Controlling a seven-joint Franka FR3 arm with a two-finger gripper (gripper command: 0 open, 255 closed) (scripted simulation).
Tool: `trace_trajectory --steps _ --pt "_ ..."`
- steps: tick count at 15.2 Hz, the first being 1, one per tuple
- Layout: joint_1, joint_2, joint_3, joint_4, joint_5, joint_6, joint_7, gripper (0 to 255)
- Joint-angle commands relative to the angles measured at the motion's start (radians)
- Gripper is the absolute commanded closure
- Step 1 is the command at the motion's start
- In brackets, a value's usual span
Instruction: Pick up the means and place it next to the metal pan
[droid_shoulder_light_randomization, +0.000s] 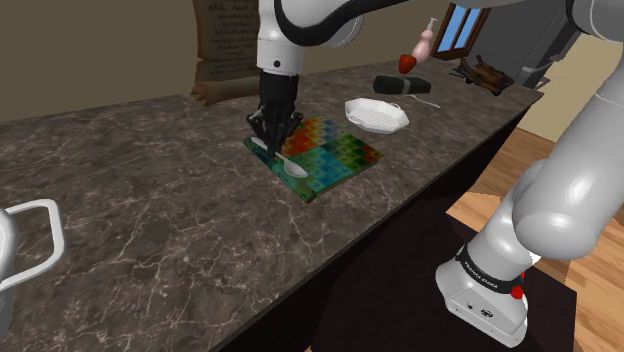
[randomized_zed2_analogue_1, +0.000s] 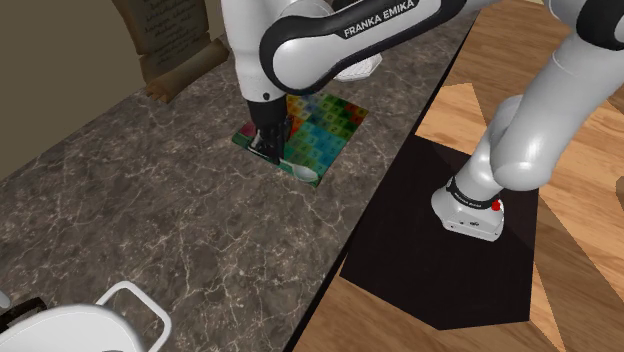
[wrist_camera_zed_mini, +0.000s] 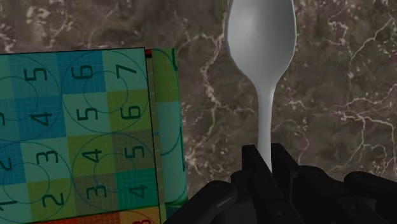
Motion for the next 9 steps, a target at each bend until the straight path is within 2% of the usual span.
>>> trace_trajectory --steps 1,9 --pt "-0.024 -0.064 -0.02 -0.077 0.022 0.006 -0.056 255" --pt "-0.104 -0.241 -0.123 -0.264 0.044 -0.018 -0.252 255"
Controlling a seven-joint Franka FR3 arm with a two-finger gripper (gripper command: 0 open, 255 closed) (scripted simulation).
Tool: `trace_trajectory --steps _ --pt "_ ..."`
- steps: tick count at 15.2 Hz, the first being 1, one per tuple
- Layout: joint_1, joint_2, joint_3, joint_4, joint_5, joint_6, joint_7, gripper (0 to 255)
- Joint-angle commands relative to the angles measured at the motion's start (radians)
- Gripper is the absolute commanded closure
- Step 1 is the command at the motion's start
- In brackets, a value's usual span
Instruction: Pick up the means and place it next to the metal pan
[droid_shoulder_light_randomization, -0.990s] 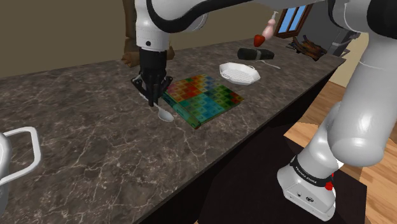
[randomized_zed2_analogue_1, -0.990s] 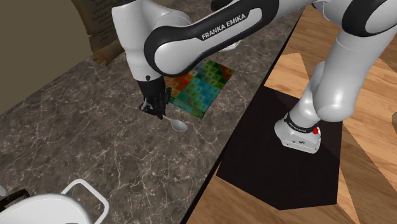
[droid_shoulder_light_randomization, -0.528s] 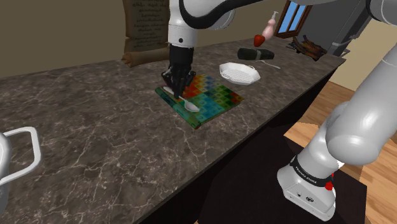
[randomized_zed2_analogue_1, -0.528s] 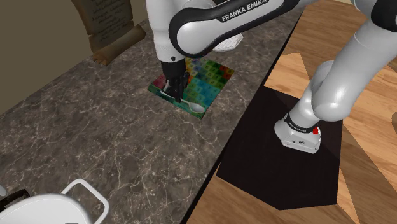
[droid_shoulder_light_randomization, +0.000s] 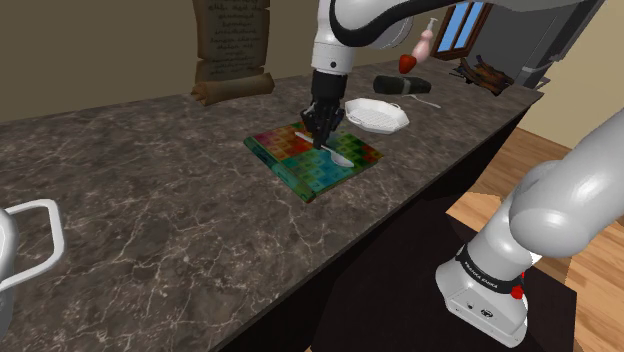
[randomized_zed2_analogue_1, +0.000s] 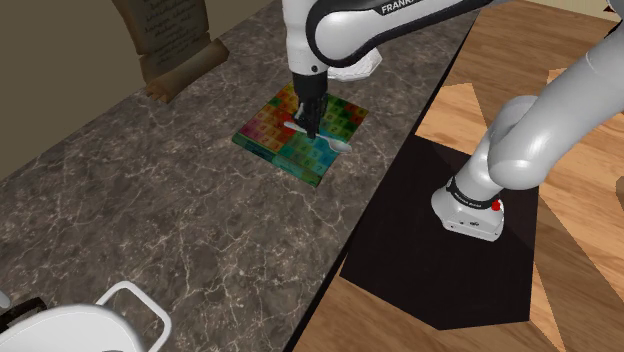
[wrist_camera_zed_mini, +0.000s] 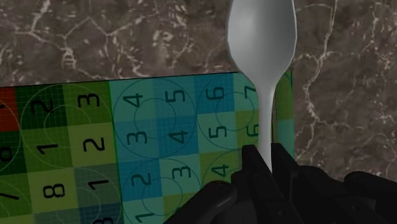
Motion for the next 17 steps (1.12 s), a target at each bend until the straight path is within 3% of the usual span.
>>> trace_trajectory --steps 1,9,17 --pt "-0.022 -0.041 -0.032 -0.036 -0.003 -0.015 -0.053 255" --pt "-0.106 -0.153 -0.157 -0.144 -0.05 -0.054 -0.239 255" --pt "-0.201 -0.197 -0.292 -0.179 -0.134 -0.089 -0.424 255"
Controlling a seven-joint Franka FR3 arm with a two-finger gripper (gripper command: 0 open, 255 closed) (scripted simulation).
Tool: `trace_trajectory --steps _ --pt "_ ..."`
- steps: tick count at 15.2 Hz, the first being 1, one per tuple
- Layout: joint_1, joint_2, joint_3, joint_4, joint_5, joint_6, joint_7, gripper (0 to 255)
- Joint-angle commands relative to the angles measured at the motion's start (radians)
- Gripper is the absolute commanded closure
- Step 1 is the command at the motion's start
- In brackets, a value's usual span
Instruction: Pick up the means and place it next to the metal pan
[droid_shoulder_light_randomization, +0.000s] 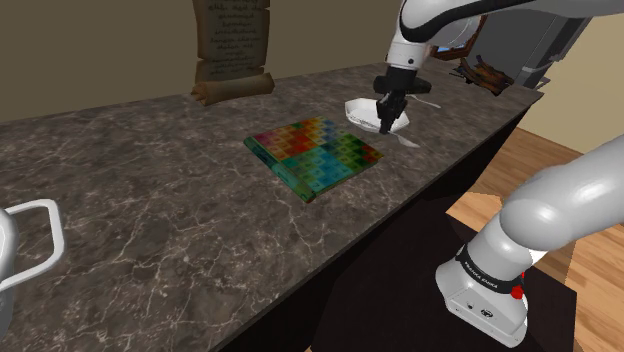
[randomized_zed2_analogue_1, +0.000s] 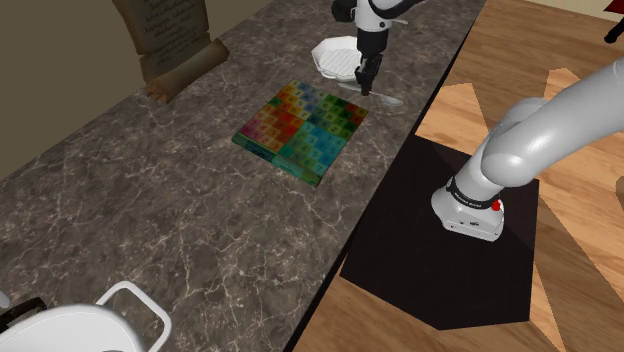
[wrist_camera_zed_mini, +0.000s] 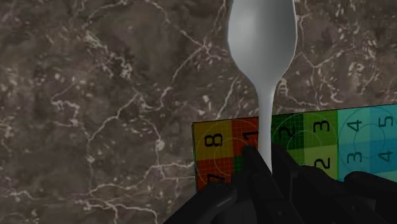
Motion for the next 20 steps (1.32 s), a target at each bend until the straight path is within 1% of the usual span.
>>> trace_trajectory --steps 1,5,10,15,20 --pt "-0.025 -0.003 -0.034 0.006 -0.023 -0.015 -0.047 255" --pt "-0.072 0.007 -0.103 0.021 -0.068 -0.028 -0.141 255" --pt "-0.128 0.046 -0.187 0.064 -0.116 -0.039 -0.261 255" --pt "-0.179 0.113 -0.269 0.135 -0.149 -0.049 -0.383 255" --pt "-0.224 0.205 -0.348 0.234 -0.161 -0.058 -0.51 255"
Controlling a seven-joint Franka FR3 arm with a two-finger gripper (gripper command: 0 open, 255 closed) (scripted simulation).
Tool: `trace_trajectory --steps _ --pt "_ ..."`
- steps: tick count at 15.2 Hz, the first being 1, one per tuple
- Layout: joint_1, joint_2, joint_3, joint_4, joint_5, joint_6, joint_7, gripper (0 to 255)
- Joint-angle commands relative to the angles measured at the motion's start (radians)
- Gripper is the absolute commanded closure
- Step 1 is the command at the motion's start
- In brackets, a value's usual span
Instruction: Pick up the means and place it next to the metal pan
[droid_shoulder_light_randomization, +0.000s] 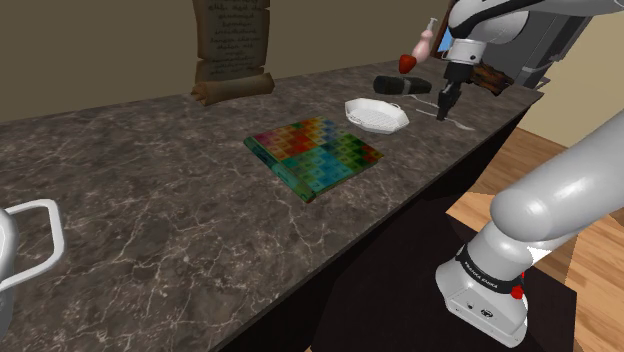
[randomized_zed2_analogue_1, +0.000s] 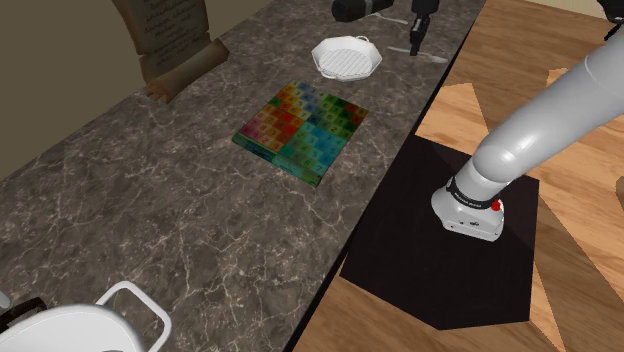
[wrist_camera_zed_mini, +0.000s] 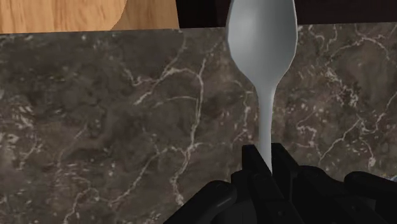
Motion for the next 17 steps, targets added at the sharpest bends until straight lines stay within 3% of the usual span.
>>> trace_trajectory --steps 1,4,17 --pt "-0.019 0.038 -0.03 0.043 -0.001 -0.007 -0.053 255" --pt "-0.047 0.109 -0.073 0.119 0.008 -0.016 -0.132 255" --pt "-0.051 0.177 -0.079 0.009 0.034 0.156 -0.154 255"
